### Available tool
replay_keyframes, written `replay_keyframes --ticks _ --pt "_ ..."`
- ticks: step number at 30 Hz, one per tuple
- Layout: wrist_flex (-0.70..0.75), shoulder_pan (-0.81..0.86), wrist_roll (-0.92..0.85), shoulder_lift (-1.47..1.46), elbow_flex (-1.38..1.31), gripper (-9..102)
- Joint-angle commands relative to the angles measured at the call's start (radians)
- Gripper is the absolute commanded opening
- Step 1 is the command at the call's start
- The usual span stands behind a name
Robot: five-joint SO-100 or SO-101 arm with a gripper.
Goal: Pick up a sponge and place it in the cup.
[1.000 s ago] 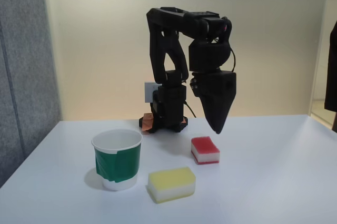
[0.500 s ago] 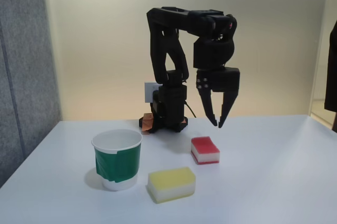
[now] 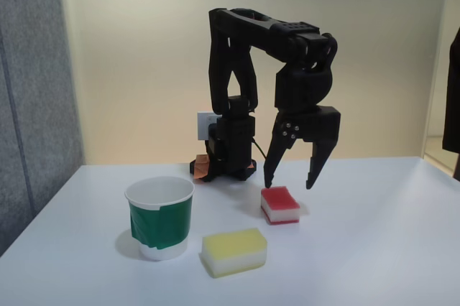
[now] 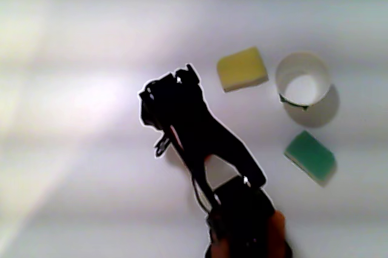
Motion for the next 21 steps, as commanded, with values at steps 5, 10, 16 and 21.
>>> replay_keyframes --ticks 5,10,16,21 --pt "0.012 -0.032 -0.057 0.006 0.011 29" --pt "-0.011 -0.052 -0.084 0.002 0.052 30" --pt "-0.054 -0.071 -0.109 -0.012 0.103 30" --pt "-0.089 -0.080 -0.124 -0.048 0.132 31"
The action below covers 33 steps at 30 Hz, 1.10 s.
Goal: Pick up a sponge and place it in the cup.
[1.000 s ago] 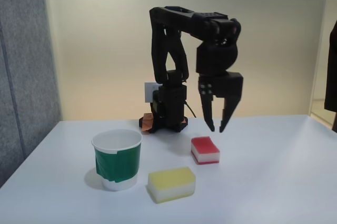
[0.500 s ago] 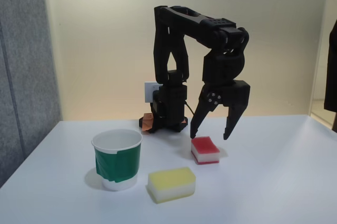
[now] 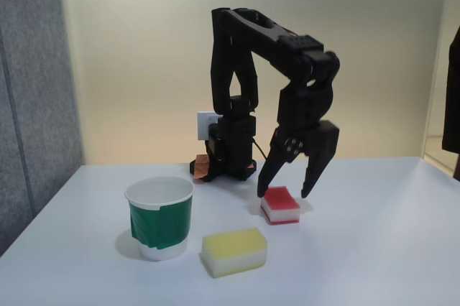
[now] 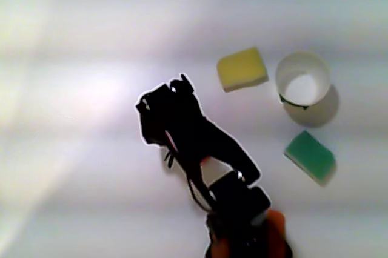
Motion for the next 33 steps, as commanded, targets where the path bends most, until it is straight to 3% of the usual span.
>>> replay_keyframes --ticks 1,8,10,15,21,28,33 --pt "-0.006 -0.012 -0.017 0.009 0.015 31" --pt "-0.058 0.011 -0.026 0.006 0.071 29" --pt "-0.061 0.018 -0.020 -0.002 0.074 17" --pt "-0.061 0.029 -0.029 -0.012 0.077 0" --pt "-0.043 0.052 0.011 0.071 0.083 0" --pt "0.061 0.144 0.239 0.276 0.008 0" --pt "0.052 0.232 0.425 0.416 -0.029 0"
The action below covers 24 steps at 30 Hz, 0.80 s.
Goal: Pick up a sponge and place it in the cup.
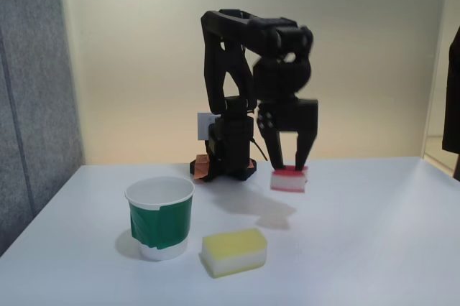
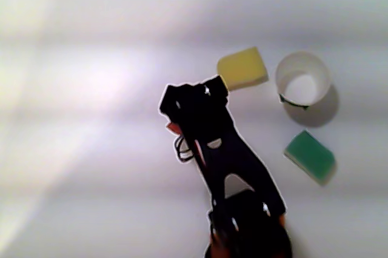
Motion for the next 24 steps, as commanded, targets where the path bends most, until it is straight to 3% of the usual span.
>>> replay_keyframes --ticks 1,10,24 --pt "-0.018 0.051 0.094 0.120 -0.038 0" --pt "-0.058 0.253 0.324 0.313 -0.026 0" --pt "-0.166 0.630 0.123 0.198 -0.184 0"
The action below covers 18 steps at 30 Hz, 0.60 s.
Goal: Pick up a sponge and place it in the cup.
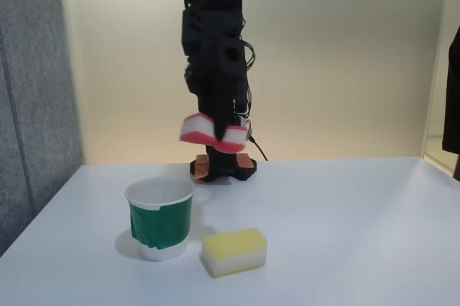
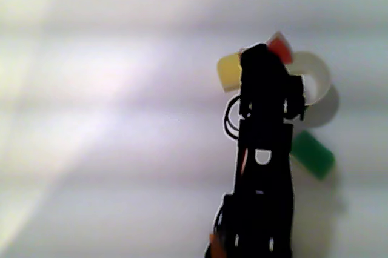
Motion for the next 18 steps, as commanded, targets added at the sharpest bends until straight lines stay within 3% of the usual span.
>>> replay_keyframes --ticks 1,16,18 --pt "-0.021 0.091 -0.074 -0.017 -0.071 0" --pt "-0.086 0.166 -0.101 -0.127 -0.077 0" --pt "-0.094 0.164 -0.103 -0.124 -0.071 6"
